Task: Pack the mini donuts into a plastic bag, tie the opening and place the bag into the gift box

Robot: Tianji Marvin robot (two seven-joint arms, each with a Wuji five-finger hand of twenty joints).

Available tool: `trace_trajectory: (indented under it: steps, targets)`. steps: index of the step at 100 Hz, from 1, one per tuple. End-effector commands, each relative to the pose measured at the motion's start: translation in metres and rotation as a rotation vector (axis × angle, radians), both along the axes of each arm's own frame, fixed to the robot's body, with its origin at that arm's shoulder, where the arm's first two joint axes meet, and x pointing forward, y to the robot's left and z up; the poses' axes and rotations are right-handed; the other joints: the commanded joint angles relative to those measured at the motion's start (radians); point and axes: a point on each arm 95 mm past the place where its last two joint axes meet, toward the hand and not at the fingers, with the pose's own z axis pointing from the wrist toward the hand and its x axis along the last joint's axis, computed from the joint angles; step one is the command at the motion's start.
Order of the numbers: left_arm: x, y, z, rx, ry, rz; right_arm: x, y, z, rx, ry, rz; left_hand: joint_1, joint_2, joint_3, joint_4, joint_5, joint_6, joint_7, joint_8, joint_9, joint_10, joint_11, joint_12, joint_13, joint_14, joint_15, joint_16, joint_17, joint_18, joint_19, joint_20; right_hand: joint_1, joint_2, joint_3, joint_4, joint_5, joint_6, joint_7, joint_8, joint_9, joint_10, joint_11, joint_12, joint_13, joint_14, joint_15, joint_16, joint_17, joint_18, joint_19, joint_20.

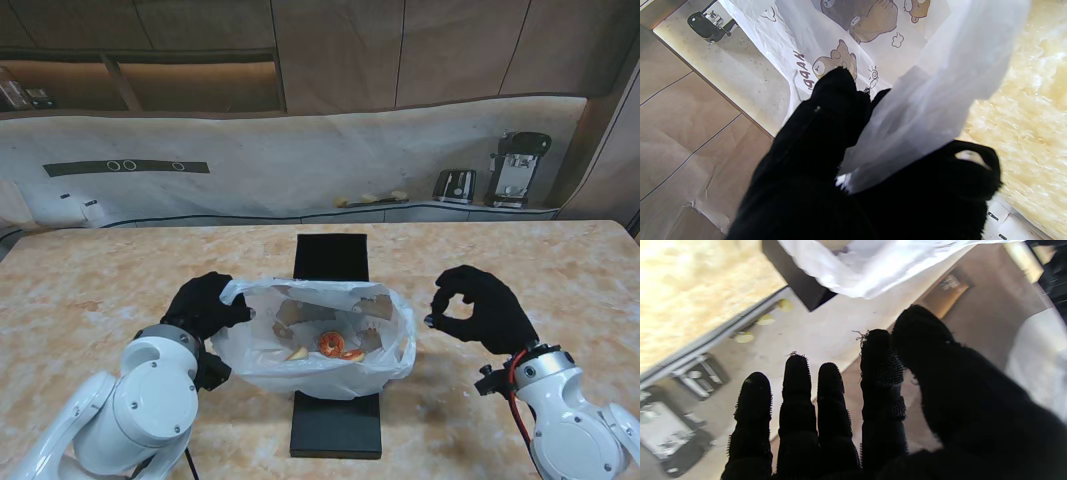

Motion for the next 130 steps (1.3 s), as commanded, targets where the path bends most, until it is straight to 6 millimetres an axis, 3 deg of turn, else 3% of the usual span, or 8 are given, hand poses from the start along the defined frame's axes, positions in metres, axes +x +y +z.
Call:
trace_trajectory:
  steps: [1,27,62,85,130]
  targets:
    - [-0.003,-0.003,0.001,-0.014,0.006,-0.015,-0.007,-0.001,-0.025,0.019,0.066,-0.032,0.03,0.019,-0.025,0.021,-0.016,0.004,-0.012,-0.001,-0.009,-0.014,0.011,-0.006,0.017,0.012,0.011,0.019,0.033,-0.046,0.065,-0.007,0.026,-0.021,-0.015,-0.022,0.02,-0.008,0.012,-0.011,-0.03,-0.024,-0.001,-0.012,-0.026,-0.009,0.01,0.001,-0.014,-0.012,0.009,0.007]
    - [-0.005,-0.002,0.0,-0.01,0.002,-0.015,-0.011,0.01,-0.052,0.072,0.141,-0.095,0.031,0.019,-0.025,0.022,-0.015,0.005,-0.011,-0.002,-0.008,-0.014,0.012,-0.006,0.019,0.012,0.012,0.019,0.037,-0.049,0.066,-0.008,0.031,-0.031,-0.024,-0.024,0.032,-0.02,0.009,-0.025,-0.082,-0.021,-0.031,-0.035,-0.093,-0.012,0.003,-0.002,-0.049,-0.031,0.036,0.031]
    - [-0.005,-0.001,-0.001,-0.007,-0.004,-0.012,-0.008,0.034,-0.073,0.117,0.219,-0.091,0.031,0.019,-0.024,0.022,-0.016,0.006,-0.011,-0.002,-0.008,-0.013,0.013,-0.006,0.015,0.012,0.008,0.018,0.037,-0.049,0.067,-0.01,0.032,-0.036,-0.039,-0.026,0.047,-0.059,0.003,-0.05,-0.124,-0.026,-0.077,-0.092,-0.157,-0.017,-0.016,-0.016,-0.09,-0.042,0.028,0.041]
    - [-0.006,0.001,-0.001,0.0,-0.006,-0.006,0.001,0.046,-0.078,0.157,0.194,-0.104,0.031,0.019,-0.024,0.021,-0.017,0.006,-0.01,-0.001,-0.011,-0.012,0.013,-0.005,0.011,0.012,0.003,0.016,0.032,-0.048,0.063,-0.012,0.031,-0.041,-0.043,-0.037,0.061,-0.096,0.002,-0.096,-0.231,-0.049,-0.138,-0.186,-0.297,-0.048,-0.116,-0.106,-0.129,-0.085,-0.034,0.014]
    - [-0.005,0.0,0.0,-0.002,-0.009,-0.011,0.01,0.067,-0.085,0.253,0.194,-0.096,0.032,0.021,-0.025,0.02,-0.02,0.003,-0.01,-0.001,-0.013,-0.013,0.013,-0.004,0.009,0.013,-0.001,0.016,0.027,-0.046,0.058,-0.013,0.037,-0.033,-0.063,-0.064,0.074,-0.134,0.009,-0.145,-0.247,-0.077,-0.129,-0.194,-0.339,-0.071,-0.12,-0.135,-0.192,-0.096,-0.096,-0.007]
